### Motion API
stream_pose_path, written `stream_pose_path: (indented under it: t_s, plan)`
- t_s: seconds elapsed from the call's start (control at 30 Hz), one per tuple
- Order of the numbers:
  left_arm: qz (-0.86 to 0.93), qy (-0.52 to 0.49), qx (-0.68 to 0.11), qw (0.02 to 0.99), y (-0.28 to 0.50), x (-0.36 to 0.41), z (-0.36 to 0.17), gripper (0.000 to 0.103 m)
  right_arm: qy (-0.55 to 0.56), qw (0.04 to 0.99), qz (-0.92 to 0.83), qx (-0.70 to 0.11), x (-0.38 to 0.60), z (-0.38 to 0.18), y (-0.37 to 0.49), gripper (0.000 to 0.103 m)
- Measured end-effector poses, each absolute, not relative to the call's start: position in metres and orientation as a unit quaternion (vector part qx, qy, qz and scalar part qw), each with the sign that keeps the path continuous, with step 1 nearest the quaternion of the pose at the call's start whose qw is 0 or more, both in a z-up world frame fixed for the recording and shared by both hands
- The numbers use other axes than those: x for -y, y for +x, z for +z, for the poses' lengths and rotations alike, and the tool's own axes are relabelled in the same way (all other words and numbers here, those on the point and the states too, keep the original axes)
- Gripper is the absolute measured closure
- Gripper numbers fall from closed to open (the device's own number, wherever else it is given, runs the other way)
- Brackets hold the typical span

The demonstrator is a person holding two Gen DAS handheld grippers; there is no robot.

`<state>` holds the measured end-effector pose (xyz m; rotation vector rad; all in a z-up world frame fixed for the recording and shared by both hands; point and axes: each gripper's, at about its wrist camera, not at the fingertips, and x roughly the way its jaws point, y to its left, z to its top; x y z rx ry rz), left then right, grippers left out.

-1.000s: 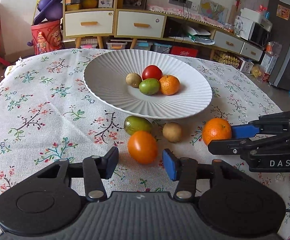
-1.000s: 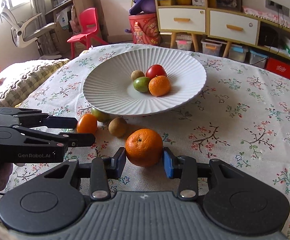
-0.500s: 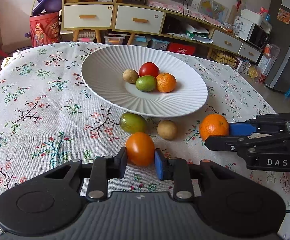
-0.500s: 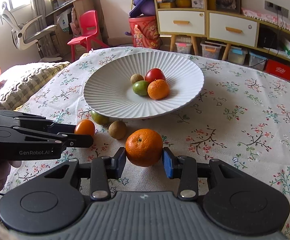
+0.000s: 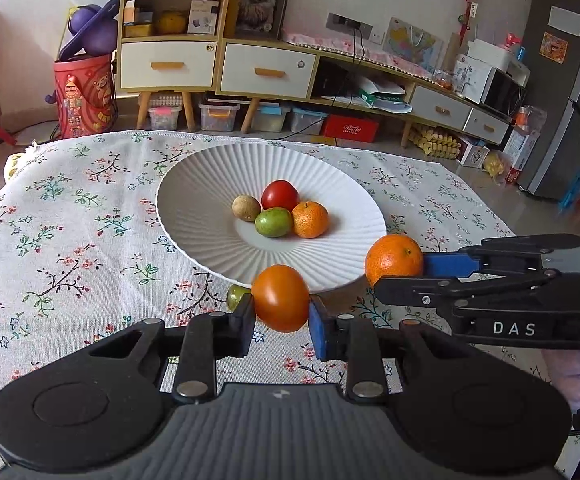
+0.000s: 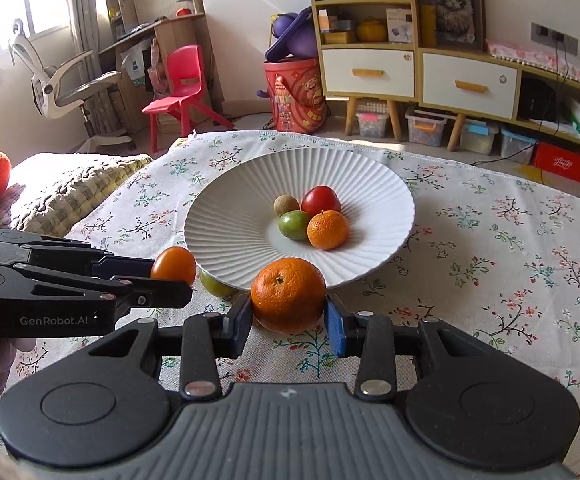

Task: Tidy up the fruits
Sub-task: 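Carry the orange tomato and mandarin in both tools into the bowl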

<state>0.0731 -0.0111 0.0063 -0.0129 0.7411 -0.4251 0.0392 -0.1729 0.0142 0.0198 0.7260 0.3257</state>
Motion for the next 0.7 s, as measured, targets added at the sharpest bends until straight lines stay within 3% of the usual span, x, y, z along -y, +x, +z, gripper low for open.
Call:
stream_pose_path:
  t_s: [0.7]
  plan:
    - [-0.178,0.008,-0.367,0.913,0.128,0.03,-0.009,0.09,0.007,0.923,0.124,-0.364,0.169,0.0,0.085,0.067]
